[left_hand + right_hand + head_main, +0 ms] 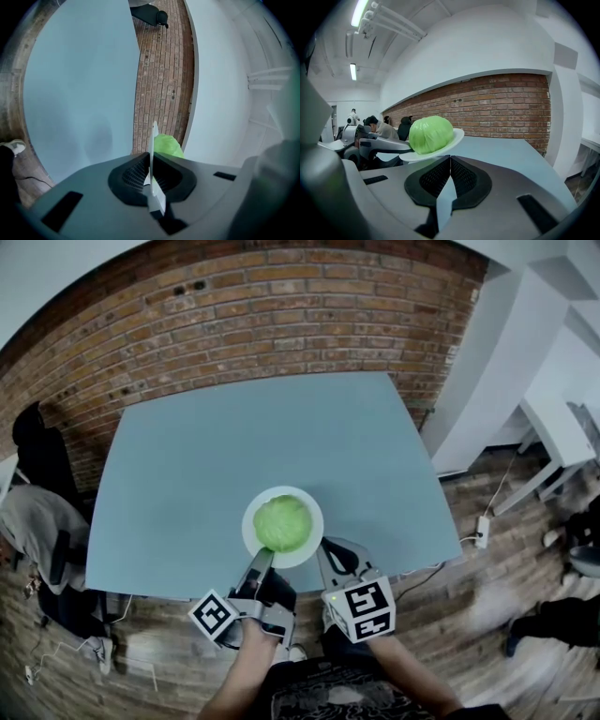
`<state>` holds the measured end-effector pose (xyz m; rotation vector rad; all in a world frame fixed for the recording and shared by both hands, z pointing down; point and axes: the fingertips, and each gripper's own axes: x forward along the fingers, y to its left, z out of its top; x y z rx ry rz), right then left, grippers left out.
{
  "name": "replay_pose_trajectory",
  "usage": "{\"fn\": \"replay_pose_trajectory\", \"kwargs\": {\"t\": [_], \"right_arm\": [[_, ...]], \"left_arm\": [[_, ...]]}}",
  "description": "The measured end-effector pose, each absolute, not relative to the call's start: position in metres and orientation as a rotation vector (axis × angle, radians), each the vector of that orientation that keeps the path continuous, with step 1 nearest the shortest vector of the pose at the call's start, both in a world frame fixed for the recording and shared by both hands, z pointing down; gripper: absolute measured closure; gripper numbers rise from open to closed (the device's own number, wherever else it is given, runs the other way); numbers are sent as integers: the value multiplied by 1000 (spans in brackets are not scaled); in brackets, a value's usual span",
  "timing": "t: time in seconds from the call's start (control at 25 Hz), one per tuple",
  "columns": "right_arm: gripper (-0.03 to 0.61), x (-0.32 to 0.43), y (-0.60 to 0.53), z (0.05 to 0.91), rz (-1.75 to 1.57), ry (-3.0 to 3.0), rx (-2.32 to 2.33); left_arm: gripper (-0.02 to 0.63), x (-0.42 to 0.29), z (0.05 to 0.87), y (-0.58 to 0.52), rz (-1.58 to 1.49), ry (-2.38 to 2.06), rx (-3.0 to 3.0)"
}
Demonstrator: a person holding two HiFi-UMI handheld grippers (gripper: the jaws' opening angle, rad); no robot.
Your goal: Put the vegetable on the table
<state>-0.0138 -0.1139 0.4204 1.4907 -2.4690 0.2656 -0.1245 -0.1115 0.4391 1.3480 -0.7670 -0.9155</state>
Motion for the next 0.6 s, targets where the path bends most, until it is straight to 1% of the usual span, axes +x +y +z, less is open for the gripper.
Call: {"fn": "replay_pose_trajectory", "kwargs": {"t": [0.6], "right_arm": [[569,19,-160,435,283,-2467,1447]], "left_arm": [[598,-101,471,-154,-902,-831,1321]]}}
